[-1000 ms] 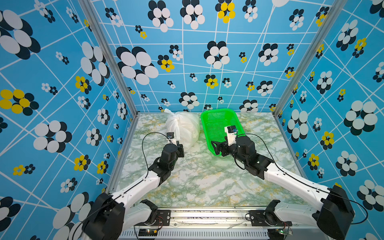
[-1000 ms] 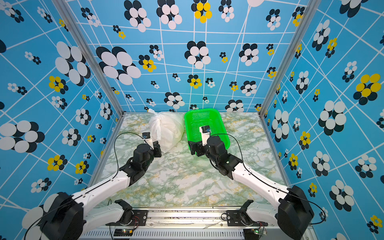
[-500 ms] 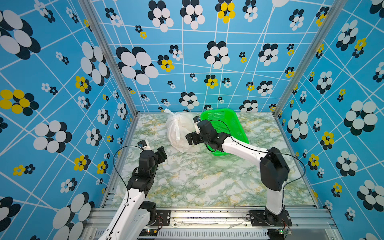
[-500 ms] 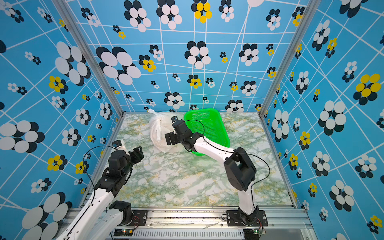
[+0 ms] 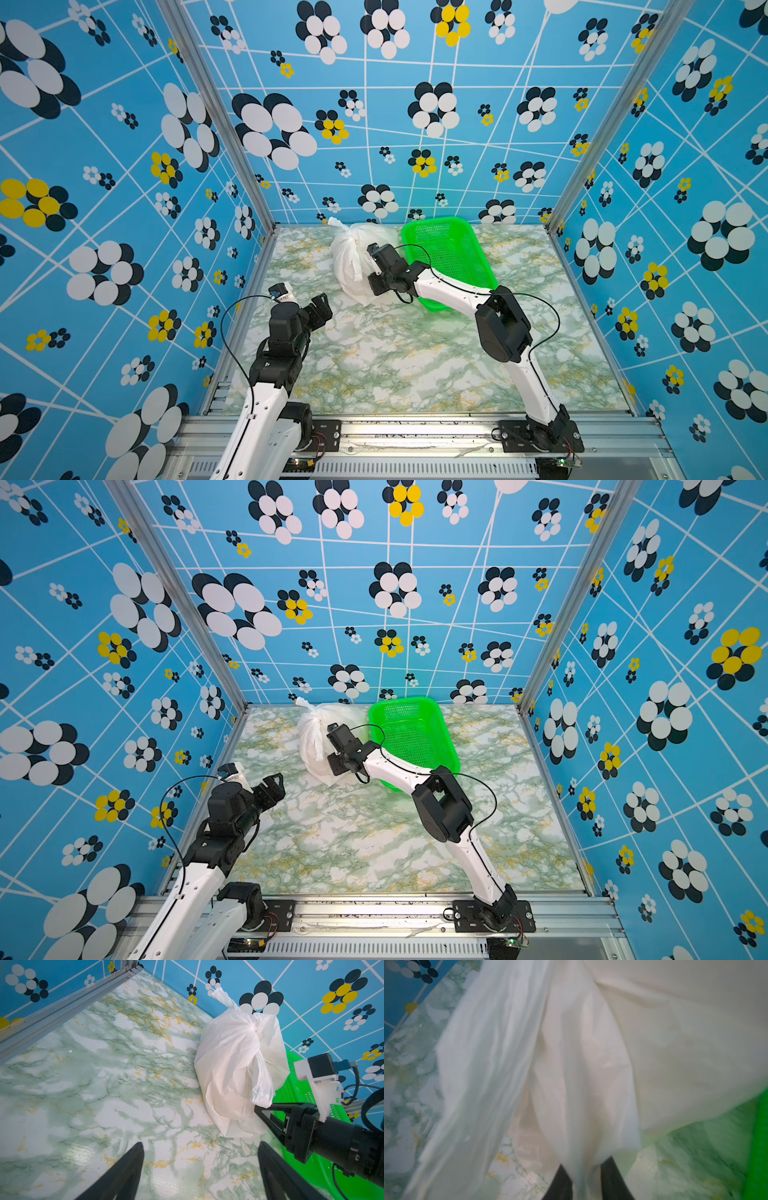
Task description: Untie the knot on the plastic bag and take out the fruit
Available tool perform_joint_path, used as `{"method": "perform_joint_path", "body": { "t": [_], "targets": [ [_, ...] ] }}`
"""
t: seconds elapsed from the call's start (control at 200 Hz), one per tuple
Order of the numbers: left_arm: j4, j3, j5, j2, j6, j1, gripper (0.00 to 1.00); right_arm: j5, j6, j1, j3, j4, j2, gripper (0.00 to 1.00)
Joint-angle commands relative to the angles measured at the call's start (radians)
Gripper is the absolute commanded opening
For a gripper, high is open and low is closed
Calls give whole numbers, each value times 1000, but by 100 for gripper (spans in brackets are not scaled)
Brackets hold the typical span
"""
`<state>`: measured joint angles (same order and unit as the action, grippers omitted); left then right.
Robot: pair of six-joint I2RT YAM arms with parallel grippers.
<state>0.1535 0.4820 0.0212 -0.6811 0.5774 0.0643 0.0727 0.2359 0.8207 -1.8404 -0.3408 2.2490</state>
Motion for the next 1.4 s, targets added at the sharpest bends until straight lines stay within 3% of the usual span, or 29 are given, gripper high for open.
{"method": "perform_joint_path", "body": {
  "t": [0.0,0.26,0.385,0.445,0.54,0.7,0.91,1.149,1.394],
  "targets": [
    [19,39,-23,22,5,-11,87,3,5,20,152,40,-141,0],
    [68,68,-53,58,-10,-12,87,-33,-55,100,638,149,-478,0],
    [84,79,-108,66,-18,-12,85,12,-41,103,837,188,-643,0],
    [77,71,-158,76,-17,-11,84,-7,-45,102,895,192,-704,9],
    [36,28,-234,113,0,-6,84,-62,-41,103,954,218,-772,39],
    [-15,-56,-259,211,-10,68,82,-69,-13,104,971,247,-862,54],
    [-5,-102,-105,301,-66,277,80,-85,-1,104,896,261,-883,60],
    [-52,-85,-54,167,-102,373,80,53,-13,104,711,167,-725,78],
    [-128,-71,-26,22,-115,438,81,69,-22,94,534,106,-545,77]
  ]
}}
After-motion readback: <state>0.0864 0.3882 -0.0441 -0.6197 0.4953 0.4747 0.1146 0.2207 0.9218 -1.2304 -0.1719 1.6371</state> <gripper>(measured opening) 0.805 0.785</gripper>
